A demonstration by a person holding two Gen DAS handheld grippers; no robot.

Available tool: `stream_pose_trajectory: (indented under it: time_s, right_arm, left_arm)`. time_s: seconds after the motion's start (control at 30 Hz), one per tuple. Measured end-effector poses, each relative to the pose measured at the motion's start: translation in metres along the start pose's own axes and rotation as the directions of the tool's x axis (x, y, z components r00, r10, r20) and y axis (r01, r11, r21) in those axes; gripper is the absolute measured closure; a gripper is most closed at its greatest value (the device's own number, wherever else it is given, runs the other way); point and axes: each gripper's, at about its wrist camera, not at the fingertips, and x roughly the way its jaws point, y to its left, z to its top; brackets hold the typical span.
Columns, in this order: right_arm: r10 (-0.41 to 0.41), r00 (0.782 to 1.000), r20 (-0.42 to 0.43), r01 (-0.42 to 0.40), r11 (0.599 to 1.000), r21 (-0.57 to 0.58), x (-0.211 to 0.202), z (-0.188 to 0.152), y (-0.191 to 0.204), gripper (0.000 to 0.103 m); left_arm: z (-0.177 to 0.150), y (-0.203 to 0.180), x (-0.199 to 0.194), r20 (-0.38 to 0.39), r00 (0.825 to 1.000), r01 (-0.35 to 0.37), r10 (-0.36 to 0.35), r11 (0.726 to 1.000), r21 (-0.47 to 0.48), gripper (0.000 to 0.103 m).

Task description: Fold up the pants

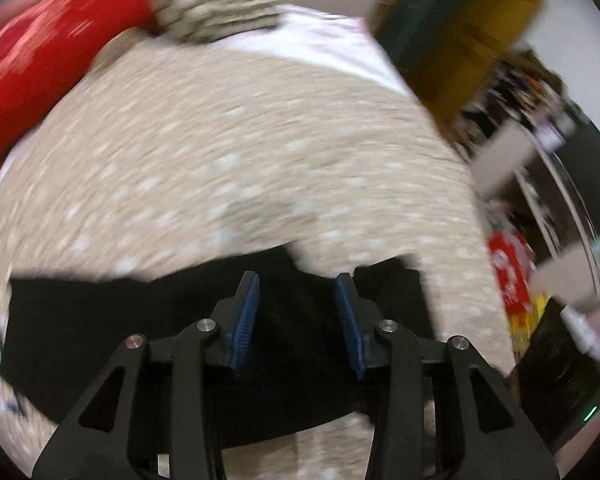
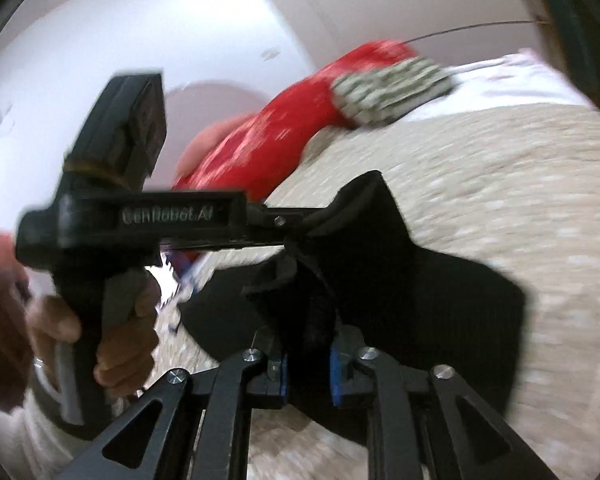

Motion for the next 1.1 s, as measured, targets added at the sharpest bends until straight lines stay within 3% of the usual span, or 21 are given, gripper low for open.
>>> stream_pose_trajectory:
  time_s: [0.03,0.07,0.1,0.23,0.3,0.33,0.4,0.53,0.67,0.77,0.87,0.97,1.1]
  right_arm:
    - [-0.002,0.998,-0.057,0.000,1.000,-0.021,0.021,-0.006,0.006,0.081]
    - [-0.005,0.993,-0.116,0.001,0.999,-0.033,0.036,-0.012,0.010,0.065]
    - [-0.004,0.979,-0.202,-0.006,0.999,-0.052,0.052,-0.017,0.014,0.060]
    - [0.017,0.988,-0.152,-0.032,0.995,-0.095,0.007,-0.008,0.022,0.060]
    - [-0.026,0.998,-0.048,0.024,0.999,-0.047,-0.030,0.002,0.003,0.060]
    - [-0.074,0.997,0.002,0.074,0.997,-0.014,-0.045,0.006,-0.010,0.060]
    - [-0.173,0.985,0.009,0.173,0.985,0.016,-0.055,0.003,-0.022,0.066]
    - [-0.298,0.949,-0.102,0.302,0.953,0.024,-0.017,0.002,-0.052,0.079]
    - [-0.397,0.911,-0.115,0.397,0.918,-0.026,0.017,0.008,-0.065,0.084]
    - [-0.407,0.903,-0.137,0.407,0.913,-0.033,0.014,0.022,-0.075,0.084]
    - [-0.356,0.926,-0.122,0.353,0.934,-0.045,-0.002,0.023,-0.057,0.084]
    - [-0.332,0.934,-0.133,0.326,0.943,-0.064,-0.018,0.007,-0.040,0.084]
    - [-0.339,0.926,-0.165,0.331,0.941,-0.076,-0.025,-0.025,-0.033,0.083]
  left_arm:
    - [-0.004,0.010,0.001,-0.003,1.000,-0.013,0.013,1.000,-0.028,0.066]
    - [-0.009,0.019,0.003,-0.006,1.000,-0.024,0.023,0.998,-0.051,0.065]
    - [-0.015,0.025,0.006,-0.013,1.000,-0.027,0.026,0.997,-0.073,0.066]
    - [-0.028,0.026,0.008,-0.023,1.000,-0.010,0.008,0.996,-0.085,0.066]
    - [-0.027,0.014,0.004,0.014,1.000,-0.016,0.017,0.998,-0.065,0.065]
    - [-0.029,0.010,0.003,0.029,0.999,-0.030,0.032,0.998,-0.052,0.059]
    - [-0.034,0.001,0.007,0.039,0.996,-0.079,0.080,0.996,-0.029,0.056]
    - [-0.042,-0.005,0.029,0.036,0.986,-0.163,0.163,0.987,0.001,0.056]
    - [-0.043,-0.003,0.045,0.072,0.975,-0.212,0.211,0.977,0.008,0.056]
    - [-0.042,0.000,0.045,0.069,0.978,-0.196,0.195,0.981,0.003,0.056]
    - [-0.043,0.003,0.045,0.074,0.981,-0.180,0.180,0.984,-0.003,0.055]
    - [-0.047,0.002,0.042,0.085,0.980,-0.181,0.180,0.983,0.001,0.055]
    - [-0.049,0.003,0.041,0.087,0.982,-0.168,0.168,0.986,-0.009,0.055]
